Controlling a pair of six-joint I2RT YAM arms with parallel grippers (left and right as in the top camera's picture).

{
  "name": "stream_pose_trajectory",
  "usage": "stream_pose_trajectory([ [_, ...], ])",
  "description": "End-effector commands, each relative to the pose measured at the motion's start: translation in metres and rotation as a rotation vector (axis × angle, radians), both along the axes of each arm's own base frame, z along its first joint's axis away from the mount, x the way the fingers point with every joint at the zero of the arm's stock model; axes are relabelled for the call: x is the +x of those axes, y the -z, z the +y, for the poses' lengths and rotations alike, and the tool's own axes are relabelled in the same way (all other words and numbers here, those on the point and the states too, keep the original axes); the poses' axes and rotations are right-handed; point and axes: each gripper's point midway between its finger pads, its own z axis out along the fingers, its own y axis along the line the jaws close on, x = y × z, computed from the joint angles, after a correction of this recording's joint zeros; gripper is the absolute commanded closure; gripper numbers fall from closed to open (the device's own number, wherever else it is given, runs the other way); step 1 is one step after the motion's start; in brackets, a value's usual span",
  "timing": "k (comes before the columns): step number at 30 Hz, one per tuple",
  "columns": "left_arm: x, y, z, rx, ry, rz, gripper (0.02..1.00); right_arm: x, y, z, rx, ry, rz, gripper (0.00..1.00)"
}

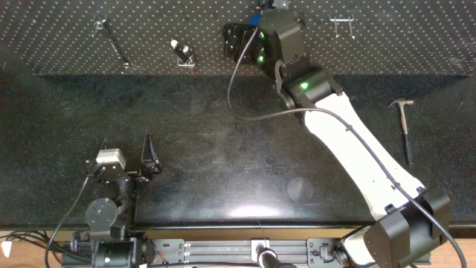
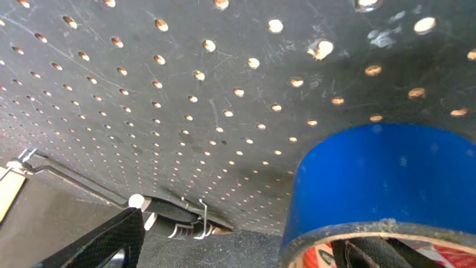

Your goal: Place Tools Onto Pegboard

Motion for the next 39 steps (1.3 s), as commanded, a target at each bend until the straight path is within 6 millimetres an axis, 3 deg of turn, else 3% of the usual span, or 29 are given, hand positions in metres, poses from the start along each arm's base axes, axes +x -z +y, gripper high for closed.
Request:
stream_pose_trajectory([
  [1,0.000,0.001,-0.002,0.009,0.012,0.000,0.018,0.000,-0.020,-0.007,0.032,0.013,-0.025,0.178],
  [9,0.000,0.001,-0.002,0.009,0.012,0.000,0.018,-0.013,-0.020,0.007,0.120,-0.124,0.036,0.150],
  [16,0.000,0.001,-0.002,0.009,0.011,0.000,0.018,-0.016,-0.040,0.022,0.196,-0.214,-0.010,0.123],
  [20,0.000,0.001,-0.002,0.009,0.011,0.000,0.018,-0.018,-0.031,0.017,0.186,-0.207,0.028,0.123],
  [23,0.000,0.001,-0.002,0.009,0.011,0.000,0.018,-0.032,-0.019,0.004,0.178,-0.213,0.130,0.123],
  [25,0.000,0.001,-0.002,0.009,0.011,0.000,0.018,-0.044,-0.011,-0.011,0.158,-0.184,0.203,0.119],
  [26,0.000,0.001,-0.002,0.009,0.012,0.000,0.018,-0.047,-0.002,-0.028,0.126,-0.126,0.247,0.112],
  [28,0.000,0.001,-0.002,0.009,0.012,0.000,0.020,-0.068,0.027,-0.085,-0.027,0.085,0.387,0.062],
  [33,0.000,0.001,-0.002,0.009,0.011,0.000,0.018,-0.129,0.040,-0.167,-0.154,0.324,0.376,0.025],
  [39,0.000,0.001,-0.002,0.009,0.012,0.000,0.018,-0.181,0.089,-0.234,-0.363,0.339,0.510,0.025],
])
